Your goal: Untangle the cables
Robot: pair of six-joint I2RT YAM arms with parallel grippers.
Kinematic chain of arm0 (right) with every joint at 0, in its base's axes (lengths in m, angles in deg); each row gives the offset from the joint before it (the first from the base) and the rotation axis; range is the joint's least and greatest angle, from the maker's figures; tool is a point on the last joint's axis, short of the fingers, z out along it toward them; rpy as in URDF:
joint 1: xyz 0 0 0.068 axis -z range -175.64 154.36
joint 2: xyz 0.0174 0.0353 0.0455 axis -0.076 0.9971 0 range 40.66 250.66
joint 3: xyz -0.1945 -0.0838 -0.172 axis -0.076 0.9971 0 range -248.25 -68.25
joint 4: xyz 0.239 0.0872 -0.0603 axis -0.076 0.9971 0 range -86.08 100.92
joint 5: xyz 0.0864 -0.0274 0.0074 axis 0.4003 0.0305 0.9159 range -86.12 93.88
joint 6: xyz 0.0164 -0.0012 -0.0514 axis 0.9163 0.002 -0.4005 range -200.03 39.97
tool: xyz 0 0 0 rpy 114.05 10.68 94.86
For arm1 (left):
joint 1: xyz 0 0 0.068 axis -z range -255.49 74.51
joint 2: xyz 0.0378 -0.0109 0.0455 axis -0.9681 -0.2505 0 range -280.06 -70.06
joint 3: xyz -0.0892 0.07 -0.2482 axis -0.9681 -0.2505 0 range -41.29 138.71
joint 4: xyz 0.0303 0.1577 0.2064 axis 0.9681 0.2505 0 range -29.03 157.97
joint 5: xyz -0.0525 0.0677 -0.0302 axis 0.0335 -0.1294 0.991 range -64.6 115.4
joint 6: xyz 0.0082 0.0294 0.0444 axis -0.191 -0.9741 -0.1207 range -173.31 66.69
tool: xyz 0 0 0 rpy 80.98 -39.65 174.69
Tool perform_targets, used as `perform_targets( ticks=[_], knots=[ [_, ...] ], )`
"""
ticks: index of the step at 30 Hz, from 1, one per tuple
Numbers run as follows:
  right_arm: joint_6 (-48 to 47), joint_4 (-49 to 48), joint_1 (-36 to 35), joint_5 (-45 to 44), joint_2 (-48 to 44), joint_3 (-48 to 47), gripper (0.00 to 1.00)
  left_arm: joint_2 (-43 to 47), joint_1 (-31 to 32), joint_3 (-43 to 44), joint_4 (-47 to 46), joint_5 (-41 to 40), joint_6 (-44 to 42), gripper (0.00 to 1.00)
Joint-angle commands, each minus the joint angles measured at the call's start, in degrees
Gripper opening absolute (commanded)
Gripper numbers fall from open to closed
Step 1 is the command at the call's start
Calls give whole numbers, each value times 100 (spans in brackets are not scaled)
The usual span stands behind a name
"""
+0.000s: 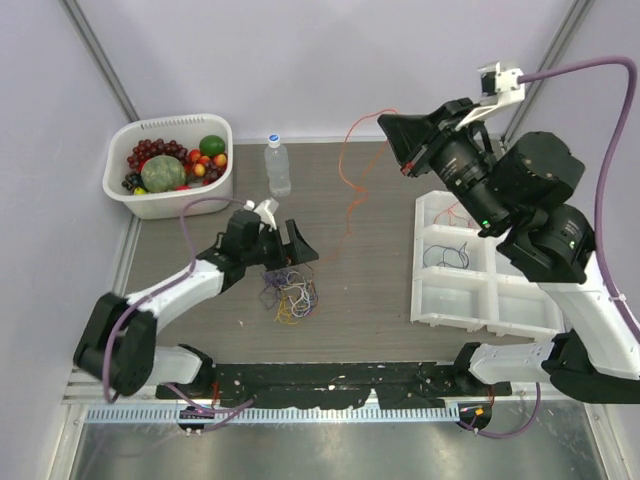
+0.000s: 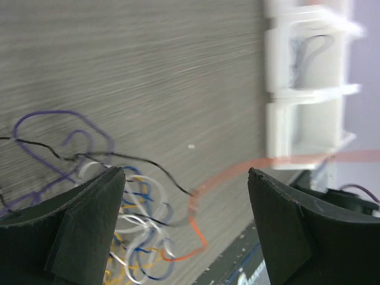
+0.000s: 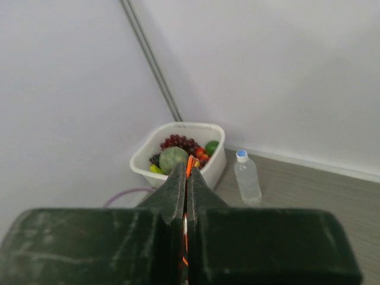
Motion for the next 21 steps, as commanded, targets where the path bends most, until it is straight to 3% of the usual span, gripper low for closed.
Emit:
perform_targets(
  ticks=[1,5,8,11,17,21],
  knots=[
    [269,-349,-10,689,41,-972,1,-1146,4,139,-33,-597,222,87],
    [68,-420,-9,823,217,-2280,1,-1324,-285,-467,-577,-897,335,85],
    [-169,-673,-9,779,244,-2512,0,-1017,-479,-670,-517,-1055,214,85],
    [-651,-850,-9,358,174,-2198,1,-675,-497,-522,10,-1283,-59,86],
    [-1619,-1367,-9,-1548,68,-713,1,55,-506,-416,669,-1679,-350,88],
    [-2357,-1614,235,-2332,357,-395,1,459,-497,-372,802,-1207,-490,90]
  ],
)
